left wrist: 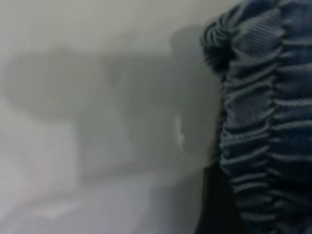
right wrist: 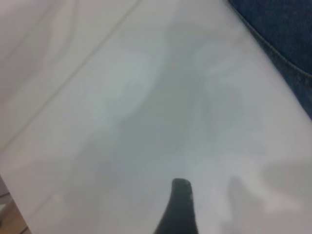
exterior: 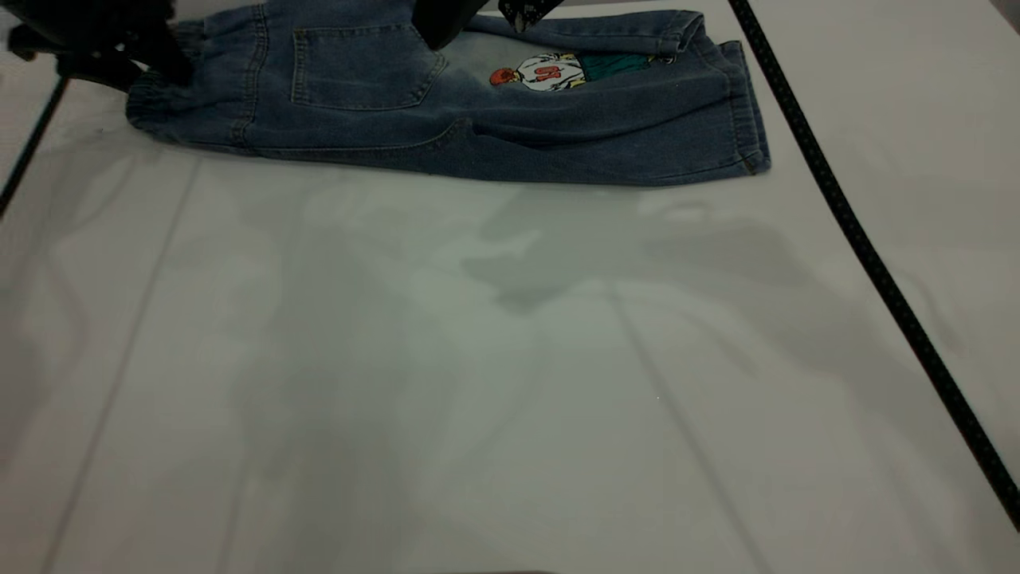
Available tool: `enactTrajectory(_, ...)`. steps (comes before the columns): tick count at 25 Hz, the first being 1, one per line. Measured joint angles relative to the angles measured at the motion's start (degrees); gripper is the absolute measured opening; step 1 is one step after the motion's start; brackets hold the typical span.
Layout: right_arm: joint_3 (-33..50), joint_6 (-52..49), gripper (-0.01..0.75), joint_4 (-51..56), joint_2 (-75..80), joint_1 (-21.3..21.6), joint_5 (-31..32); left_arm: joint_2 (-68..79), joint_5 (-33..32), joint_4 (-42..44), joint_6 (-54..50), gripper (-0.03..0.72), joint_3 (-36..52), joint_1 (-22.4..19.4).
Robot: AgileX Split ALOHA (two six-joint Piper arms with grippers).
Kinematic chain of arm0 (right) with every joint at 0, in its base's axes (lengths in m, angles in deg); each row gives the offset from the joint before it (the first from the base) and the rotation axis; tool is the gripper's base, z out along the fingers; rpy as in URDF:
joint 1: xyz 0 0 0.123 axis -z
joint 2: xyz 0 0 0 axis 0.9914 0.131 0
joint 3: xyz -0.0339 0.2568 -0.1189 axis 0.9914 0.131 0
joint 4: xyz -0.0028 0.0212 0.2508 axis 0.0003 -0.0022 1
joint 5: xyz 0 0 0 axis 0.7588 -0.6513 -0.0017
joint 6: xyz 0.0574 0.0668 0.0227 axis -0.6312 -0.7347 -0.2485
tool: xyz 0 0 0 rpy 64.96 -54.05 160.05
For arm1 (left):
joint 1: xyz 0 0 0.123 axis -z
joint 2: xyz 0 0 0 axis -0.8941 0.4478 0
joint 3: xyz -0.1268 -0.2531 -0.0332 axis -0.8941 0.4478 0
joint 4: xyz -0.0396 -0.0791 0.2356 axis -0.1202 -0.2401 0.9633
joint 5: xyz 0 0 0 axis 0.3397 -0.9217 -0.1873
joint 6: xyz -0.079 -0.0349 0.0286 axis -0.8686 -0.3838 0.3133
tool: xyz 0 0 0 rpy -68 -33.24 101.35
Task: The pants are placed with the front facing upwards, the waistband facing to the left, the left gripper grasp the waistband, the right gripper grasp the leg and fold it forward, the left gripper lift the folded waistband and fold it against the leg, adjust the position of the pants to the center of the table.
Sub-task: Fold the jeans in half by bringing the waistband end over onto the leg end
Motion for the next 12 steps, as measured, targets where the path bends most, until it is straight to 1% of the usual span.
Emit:
enactTrajectory(4, 0.00, 0.06, 0.554, -0.02, 0.00, 0.00, 0.00, 0.95, 2.50, 0.00, 0.73, 0.398, -0.12, 1.06)
enactTrajectory(10, 0.00, 0.17, 0.554, -0.07, 0.00, 0.00, 0.00, 2.67, 3.57, -0.55, 0.74, 0.398, -0.53, 1.27)
enactTrajectory(12, 0.00, 0.17, 0.554, -0.07, 0.00, 0.00, -0.18, 2.85, 3.63, -0.85, 0.74, 0.387, -0.60, 1.27)
